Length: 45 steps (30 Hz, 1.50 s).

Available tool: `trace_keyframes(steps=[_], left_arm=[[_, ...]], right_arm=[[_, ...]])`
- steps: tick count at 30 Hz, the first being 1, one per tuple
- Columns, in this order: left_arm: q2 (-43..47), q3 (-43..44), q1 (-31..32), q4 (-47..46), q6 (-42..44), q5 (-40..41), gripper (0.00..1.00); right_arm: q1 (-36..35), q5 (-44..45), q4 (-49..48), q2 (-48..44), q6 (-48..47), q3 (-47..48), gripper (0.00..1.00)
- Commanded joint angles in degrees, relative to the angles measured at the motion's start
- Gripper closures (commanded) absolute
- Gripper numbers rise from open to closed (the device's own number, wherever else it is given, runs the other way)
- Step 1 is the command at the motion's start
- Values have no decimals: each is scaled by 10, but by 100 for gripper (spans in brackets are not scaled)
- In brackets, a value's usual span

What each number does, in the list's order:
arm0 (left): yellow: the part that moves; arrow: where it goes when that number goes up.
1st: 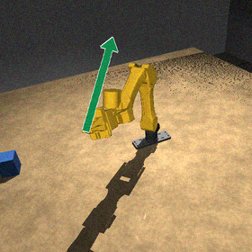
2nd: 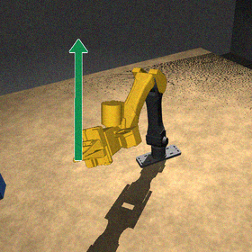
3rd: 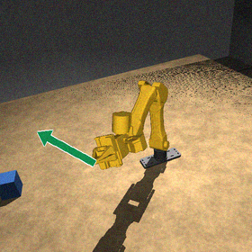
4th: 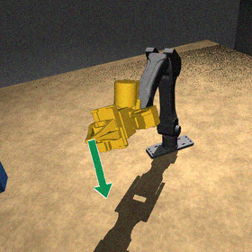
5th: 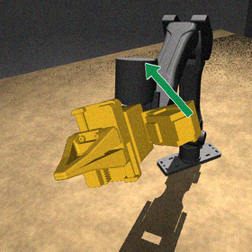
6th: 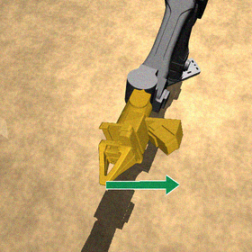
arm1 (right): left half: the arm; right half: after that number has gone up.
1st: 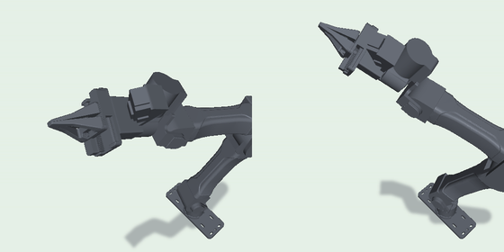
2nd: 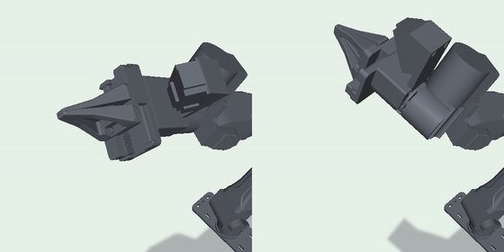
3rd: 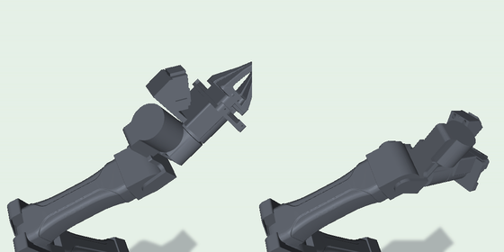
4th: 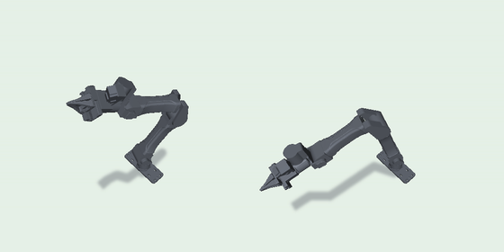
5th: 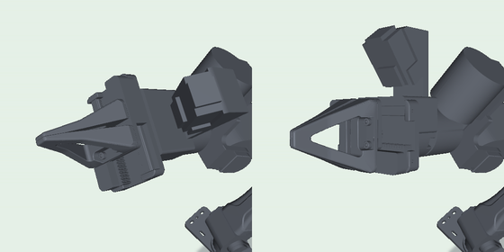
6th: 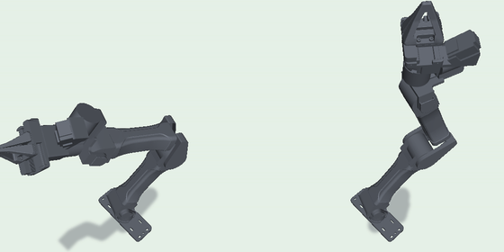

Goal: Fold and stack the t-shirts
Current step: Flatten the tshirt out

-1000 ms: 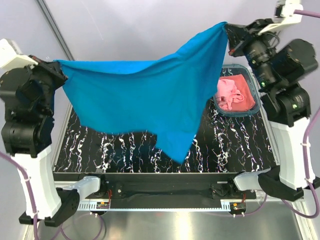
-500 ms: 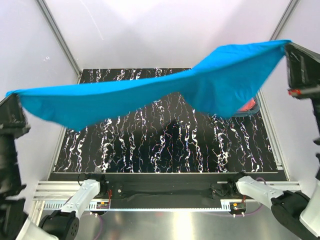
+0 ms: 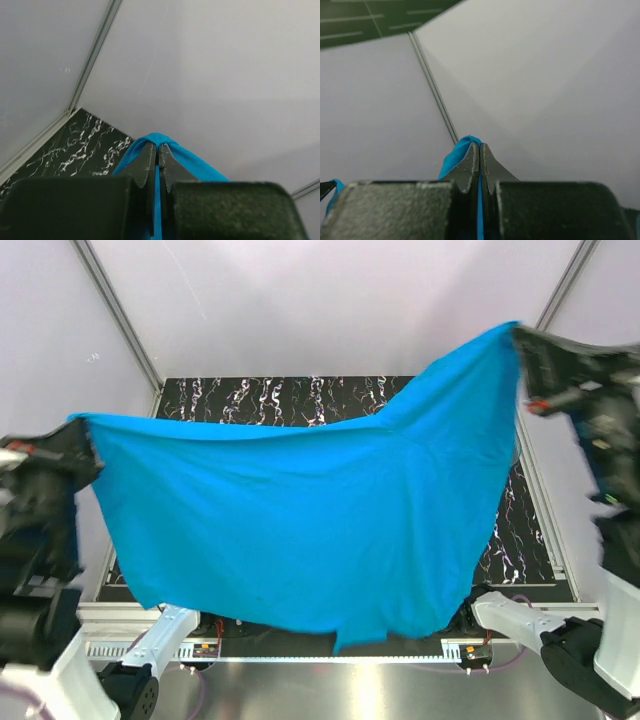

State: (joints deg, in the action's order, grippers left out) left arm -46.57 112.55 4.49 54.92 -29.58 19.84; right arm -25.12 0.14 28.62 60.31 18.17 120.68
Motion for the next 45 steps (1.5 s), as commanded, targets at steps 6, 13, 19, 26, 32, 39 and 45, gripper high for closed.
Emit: trace_keyframes(steps=[6,13,19,26,32,39,45], left_arm=[[-7,-337,-2,-199,-28,91,97],[-132,-530,-5,-314,-82,146,96],[-354,-466,-50,-329,-108,124,100],[-602,-264,-106,-302,-69,36,100],[-710,-146,-120,-281,-50,-15,100],[-774,-73,-134,-252,-43,-54,100],[-788,-43,-142,-235,-23,-69,100]], right_arm=[[0,24,-216,52,-18,-310,100],[1,33,-364,222,-10,-434,100],[17,32,-402,406,-29,-380,100],[46,5,-372,572,-52,-206,100],[68,0,-321,662,-63,-77,100],[85,-39,-267,736,-70,38,100],[85,-47,-223,742,-65,76,100]])
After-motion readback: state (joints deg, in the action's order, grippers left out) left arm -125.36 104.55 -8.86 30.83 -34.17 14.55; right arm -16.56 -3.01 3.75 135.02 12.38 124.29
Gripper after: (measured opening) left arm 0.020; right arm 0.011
